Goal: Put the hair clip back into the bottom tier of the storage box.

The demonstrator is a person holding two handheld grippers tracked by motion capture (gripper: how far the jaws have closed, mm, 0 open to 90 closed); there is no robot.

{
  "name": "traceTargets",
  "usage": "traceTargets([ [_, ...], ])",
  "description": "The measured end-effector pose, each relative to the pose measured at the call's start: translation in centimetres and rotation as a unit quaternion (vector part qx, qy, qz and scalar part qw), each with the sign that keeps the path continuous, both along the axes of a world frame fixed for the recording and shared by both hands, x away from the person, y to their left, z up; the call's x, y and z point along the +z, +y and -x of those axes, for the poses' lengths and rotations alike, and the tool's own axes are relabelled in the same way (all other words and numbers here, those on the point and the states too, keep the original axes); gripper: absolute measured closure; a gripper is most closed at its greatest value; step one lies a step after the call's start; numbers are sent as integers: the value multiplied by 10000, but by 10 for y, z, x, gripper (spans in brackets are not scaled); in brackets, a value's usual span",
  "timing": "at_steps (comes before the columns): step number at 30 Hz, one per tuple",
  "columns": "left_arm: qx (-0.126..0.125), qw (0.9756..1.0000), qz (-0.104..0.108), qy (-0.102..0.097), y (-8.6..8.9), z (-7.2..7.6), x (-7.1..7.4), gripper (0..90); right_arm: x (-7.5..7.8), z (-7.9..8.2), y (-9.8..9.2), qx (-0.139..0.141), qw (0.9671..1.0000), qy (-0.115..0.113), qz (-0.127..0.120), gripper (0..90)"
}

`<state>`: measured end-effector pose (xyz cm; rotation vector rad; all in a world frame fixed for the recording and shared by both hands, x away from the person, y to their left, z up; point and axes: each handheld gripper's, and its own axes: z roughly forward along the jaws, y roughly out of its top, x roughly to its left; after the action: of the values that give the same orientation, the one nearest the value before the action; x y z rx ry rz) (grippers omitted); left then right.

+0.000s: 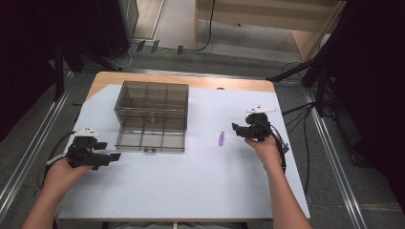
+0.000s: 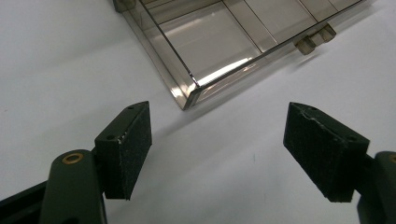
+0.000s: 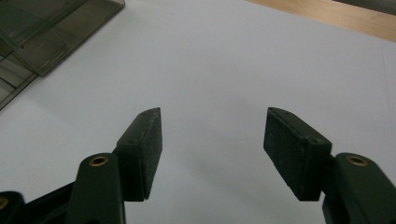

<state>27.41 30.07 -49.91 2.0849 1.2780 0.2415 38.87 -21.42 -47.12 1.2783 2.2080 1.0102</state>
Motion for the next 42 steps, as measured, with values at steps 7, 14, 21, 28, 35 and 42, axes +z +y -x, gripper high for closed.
traceTargets([
  [7,26,10000,1,-12,0,0,0,243,2,1,-1,-81,10000,36,16,458],
  [14,24,10000,-8,-6,0,0,0,244,1,2,-1,-170,9998,57,-48,520],
  [21,17,10000,-11,-5,0,0,0,243,3,0,-2,-111,9998,152,-75,536],
  [28,26,10000,-15,-3,0,0,0,243,11,-1,0,-153,9993,315,-130,532],
  [35,14,10000,-13,-1,0,0,0,243,13,0,2,-85,9990,420,-93,505],
  [42,16,10000,-7,3,0,0,0,243,11,1,5,63,9989,438,156,528],
])
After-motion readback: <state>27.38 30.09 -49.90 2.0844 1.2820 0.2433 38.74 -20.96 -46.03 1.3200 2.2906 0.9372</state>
